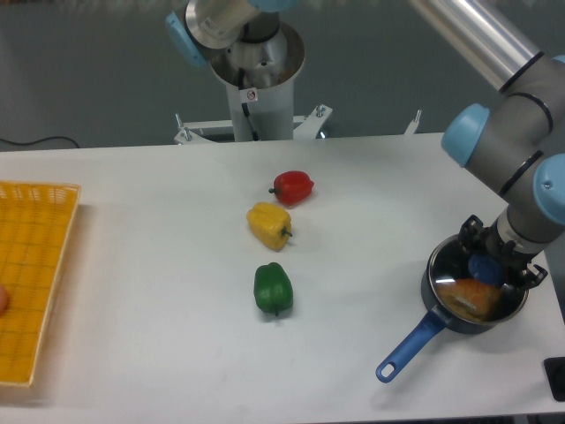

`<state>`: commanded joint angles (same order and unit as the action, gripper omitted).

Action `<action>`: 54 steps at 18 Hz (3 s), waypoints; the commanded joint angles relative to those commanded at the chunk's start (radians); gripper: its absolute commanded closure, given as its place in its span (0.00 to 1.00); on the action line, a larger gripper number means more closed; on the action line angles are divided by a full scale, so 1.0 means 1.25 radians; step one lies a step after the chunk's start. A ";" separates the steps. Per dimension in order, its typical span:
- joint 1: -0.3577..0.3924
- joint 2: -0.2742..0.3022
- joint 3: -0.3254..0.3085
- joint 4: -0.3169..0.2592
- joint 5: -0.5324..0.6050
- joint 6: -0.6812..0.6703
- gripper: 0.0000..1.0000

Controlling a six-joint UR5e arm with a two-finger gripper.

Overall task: Close the pot lid
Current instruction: 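Hold the lid seated on the saucepan, adjusting it slightly, then open the gripper and lift it up away from the lid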

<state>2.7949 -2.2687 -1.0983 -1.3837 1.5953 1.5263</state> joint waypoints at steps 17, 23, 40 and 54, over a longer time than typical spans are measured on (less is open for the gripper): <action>0.000 0.001 -0.009 0.016 0.000 -0.001 0.35; 0.000 0.000 -0.013 0.023 0.001 0.000 0.31; 0.000 0.038 -0.043 0.021 0.000 0.001 0.01; -0.002 0.297 -0.288 0.018 -0.042 0.219 0.00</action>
<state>2.7919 -1.8977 -1.4587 -1.3607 1.5432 1.8005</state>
